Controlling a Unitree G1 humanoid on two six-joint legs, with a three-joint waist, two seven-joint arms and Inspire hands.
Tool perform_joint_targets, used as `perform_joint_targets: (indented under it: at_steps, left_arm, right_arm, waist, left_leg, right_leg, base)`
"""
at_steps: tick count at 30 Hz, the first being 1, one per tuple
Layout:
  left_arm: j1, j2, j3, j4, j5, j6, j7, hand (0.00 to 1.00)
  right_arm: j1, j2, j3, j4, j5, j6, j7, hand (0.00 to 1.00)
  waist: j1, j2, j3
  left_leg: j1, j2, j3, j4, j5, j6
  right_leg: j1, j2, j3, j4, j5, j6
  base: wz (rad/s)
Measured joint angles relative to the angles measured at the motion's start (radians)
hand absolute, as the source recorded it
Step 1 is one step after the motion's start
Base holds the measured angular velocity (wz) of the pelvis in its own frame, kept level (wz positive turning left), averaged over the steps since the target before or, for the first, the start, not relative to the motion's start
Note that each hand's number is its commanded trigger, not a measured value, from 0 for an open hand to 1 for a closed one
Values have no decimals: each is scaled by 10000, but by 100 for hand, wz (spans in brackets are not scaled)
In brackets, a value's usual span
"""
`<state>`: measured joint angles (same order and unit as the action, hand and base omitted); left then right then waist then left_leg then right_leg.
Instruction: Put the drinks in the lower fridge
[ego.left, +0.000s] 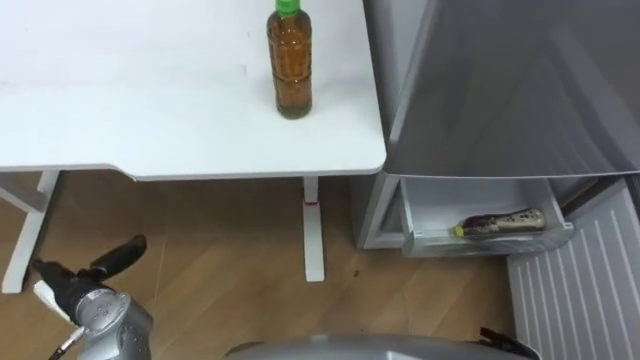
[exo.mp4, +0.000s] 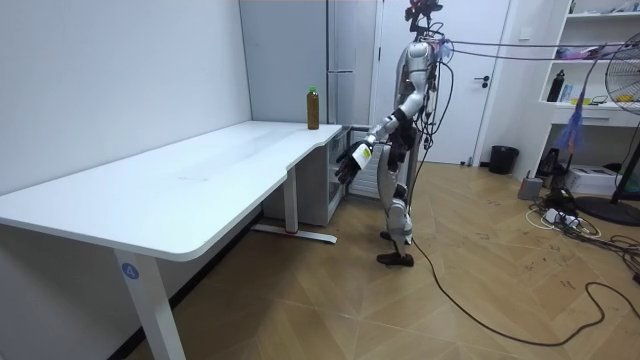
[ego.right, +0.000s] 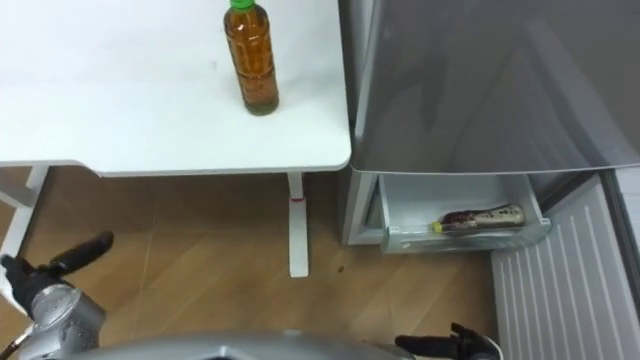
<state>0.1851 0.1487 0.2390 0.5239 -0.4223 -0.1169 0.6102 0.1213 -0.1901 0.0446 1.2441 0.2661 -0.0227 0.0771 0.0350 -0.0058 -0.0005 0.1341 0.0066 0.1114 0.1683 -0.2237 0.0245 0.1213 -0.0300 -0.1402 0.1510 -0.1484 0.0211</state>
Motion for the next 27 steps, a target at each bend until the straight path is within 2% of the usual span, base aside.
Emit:
perform_joint_targets:
  at_steps: [3, 7, 11, 13, 18, 19, 23, 27]
  left_arm:
    - [18, 0, -40, -1047, 56, -311, 380, 0]
    - [-124, 15, -119, -1945, 1207, -652, 718, 0]
    - [-149, 85, -498, -2599, 2084, -673, 763, 0]
    - [-152, 85, -700, -3347, 2558, -673, 747, 0]
    - [-159, 176, -1073, -4256, 3537, -685, 590, 0]
    - [-166, 262, -1257, -4393, 3569, -685, 532, 0]
    - [-165, 282, -1541, -5014, 3458, -684, 227, 0]
    - [-170, 302, -1770, -5663, 3455, -702, -476, 0]
  right_arm:
    - [-1, 2, 8, -6, -111, -107, 11, 0]
    - [-40, -3, 4, -11, -397, -221, 213, 0]
    - [-16, -4, 12, -20, -394, -222, 339, 0]
    - [-16, 11, 12, -23, -398, -221, 367, 0]
    - [-35, -57, 4, -18, -403, -206, 457, 0]
    - [-38, -79, 18, -17, -404, -206, 464, 0]
    - [-39, -97, 5, -1, -402, -250, 452, 0]
    - [-31, -110, -29, -34, -392, -361, 529, 0]
  waist:
    - [-1, -7, -4]
    - [-37, -51, -17]
    - [-60, -82, 5]
    - [-87, -133, 19]
    - [-151, -74, 27]
    - [-167, -39, 37]
    - [-321, 69, 45]
    - [-478, 102, 26]
  left_leg:
    - [0, 6, -32, 9, 0, -1]
    - [-2, 5, -90, 5, 1, -2]
    - [-6, 1, -139, 10, 0, -1]
    - [-29, -2, -220, 16, -1, -1]
    - [-79, -15, -317, 24, -2, 0]
    - [-87, -13, -322, 34, -2, 0]
    - [-67, -13, -313, 28, -1, -1]
    - [-2, -10, -259, -4, 0, 0]
  right_leg:
    - [-5, 11, 4, 1, 0, 0]
    - [10, 18, -21, -3, 0, -1]
    - [31, 15, -69, -7, 1, 0]
    - [36, 12, -125, -8, 1, 0]
    - [-11, 15, -149, -8, 1, 0]
    - [-11, 16, -155, -8, 1, -1]
    - [-2, 20, -129, -8, 1, -1]
    - [8, 28, -50, -5, 1, -1]
  base:
    - [0]
    - [0]
    - [1]
    - [7]
    - [1]
    - [0]
    - [-1]
    - [-6]
